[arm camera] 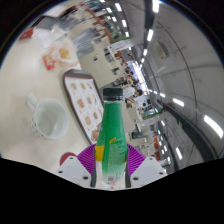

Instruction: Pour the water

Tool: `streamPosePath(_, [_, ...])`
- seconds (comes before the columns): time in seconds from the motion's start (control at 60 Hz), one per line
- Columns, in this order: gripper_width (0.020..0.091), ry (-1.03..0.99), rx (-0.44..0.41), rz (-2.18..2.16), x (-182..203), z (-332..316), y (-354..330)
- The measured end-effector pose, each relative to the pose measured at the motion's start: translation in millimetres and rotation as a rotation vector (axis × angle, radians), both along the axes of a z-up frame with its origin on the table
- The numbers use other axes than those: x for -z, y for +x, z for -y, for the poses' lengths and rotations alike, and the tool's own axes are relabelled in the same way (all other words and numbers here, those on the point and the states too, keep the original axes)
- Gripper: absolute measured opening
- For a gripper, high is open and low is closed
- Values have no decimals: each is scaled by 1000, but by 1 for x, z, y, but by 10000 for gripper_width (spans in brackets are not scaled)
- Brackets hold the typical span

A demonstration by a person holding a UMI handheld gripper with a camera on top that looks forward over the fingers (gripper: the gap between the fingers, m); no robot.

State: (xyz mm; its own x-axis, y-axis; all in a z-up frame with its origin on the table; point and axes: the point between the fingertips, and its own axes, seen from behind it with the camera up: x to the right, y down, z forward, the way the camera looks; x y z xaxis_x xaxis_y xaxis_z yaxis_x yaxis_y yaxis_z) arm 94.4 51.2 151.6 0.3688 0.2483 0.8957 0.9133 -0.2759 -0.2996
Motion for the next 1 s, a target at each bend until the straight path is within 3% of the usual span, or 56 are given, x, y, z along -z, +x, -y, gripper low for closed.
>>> streamPosePath(0.15, [390,100,53,-609,7,2,-9])
streamPosePath(0.267, [387,138,33,-829,30,-3,4])
streamPosePath(0.467, [389,61,103,-1221,75,-9,18])
streamPosePath(0.567, [389,85,74,-1256,77,-9,18])
streamPosePath(0.667, [390,97,-8,-1135,77,-9,9])
streamPosePath(0.867, [391,109,37,-1149,77,-9,12])
streamPosePath(1.0, [491,110,105,-1181,78,-7,17])
